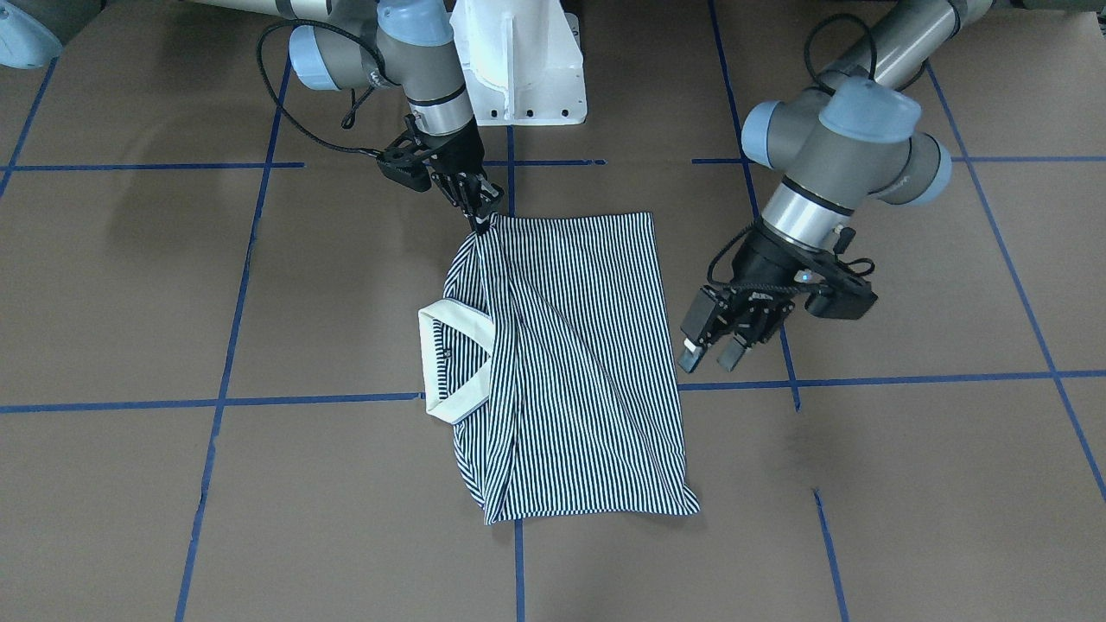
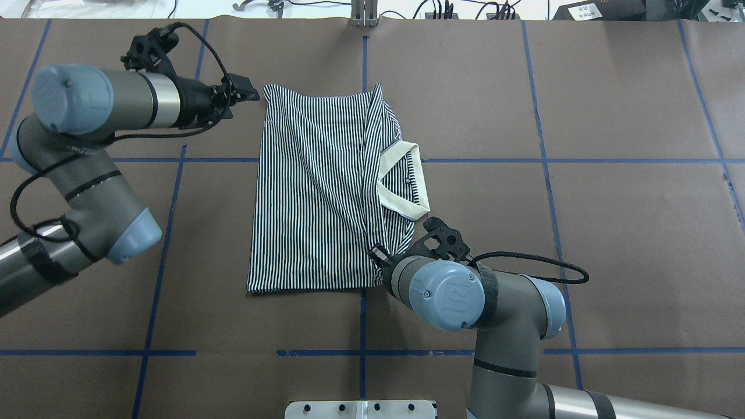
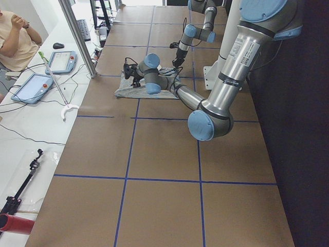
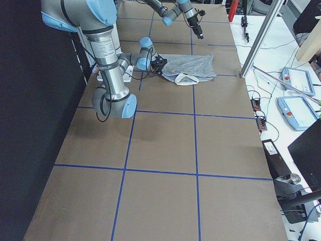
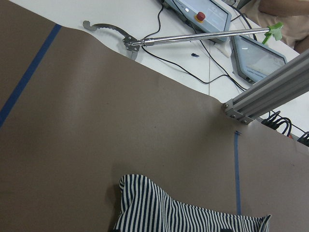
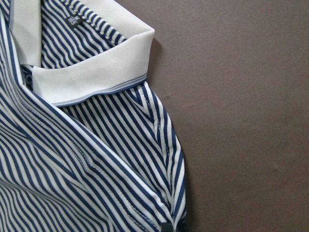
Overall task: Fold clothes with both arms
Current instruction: 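Lower the left gripper to the shirt edge nearest the robot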
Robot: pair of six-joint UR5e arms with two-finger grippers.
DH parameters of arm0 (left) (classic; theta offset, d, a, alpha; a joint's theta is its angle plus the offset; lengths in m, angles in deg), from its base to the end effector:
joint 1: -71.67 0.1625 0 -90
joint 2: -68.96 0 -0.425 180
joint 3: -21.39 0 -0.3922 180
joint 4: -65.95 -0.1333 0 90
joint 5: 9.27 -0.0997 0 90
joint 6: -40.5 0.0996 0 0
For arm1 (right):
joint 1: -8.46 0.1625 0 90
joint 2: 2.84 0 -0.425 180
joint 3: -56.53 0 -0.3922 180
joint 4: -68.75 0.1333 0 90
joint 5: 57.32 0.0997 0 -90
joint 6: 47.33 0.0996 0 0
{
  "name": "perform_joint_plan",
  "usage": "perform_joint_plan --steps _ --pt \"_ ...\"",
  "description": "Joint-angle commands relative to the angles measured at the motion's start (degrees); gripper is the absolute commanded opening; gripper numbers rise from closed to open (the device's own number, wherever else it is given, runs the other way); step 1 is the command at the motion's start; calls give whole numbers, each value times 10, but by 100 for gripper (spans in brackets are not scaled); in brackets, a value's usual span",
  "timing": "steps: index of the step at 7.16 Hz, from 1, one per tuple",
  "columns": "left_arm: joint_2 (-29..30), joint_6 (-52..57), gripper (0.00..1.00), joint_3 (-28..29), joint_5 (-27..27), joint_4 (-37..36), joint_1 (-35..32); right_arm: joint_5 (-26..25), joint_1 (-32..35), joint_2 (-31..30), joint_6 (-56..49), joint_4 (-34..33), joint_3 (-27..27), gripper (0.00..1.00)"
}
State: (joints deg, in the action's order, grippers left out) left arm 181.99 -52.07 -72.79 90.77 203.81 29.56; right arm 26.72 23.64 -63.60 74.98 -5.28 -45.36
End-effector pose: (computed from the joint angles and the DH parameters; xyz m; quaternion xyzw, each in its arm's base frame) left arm 0.3937 -0.5122 0.3032 0.1400 0.5946 -0.2509 0.7509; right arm -0.5804 -0.3063 0.2455 -0.0259 -0.4788 0.3760 0.7929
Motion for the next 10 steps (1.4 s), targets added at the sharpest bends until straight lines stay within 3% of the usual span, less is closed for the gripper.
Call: perform_joint_plan --steps 1,3,5,7,10 --pt "-89 -136 75 -105 -72 -15 132 2 1 -13 -1 -21 -36 0" --pt "-95 -193 74 -164 -82 -176 212 -1 -5 -13 -1 -23 -36 0" --pt "-100 -194 69 -144 -112 -202 245 -1 -7 -12 -1 -23 -36 0" --pt "-99 -193 61 -151 -112 -238 246 2 -6 -11 -4 -23 -35 0" --pt "-101 -194 57 -145 -112 -241 258 2 -6 -11 -4 -23 -36 0"
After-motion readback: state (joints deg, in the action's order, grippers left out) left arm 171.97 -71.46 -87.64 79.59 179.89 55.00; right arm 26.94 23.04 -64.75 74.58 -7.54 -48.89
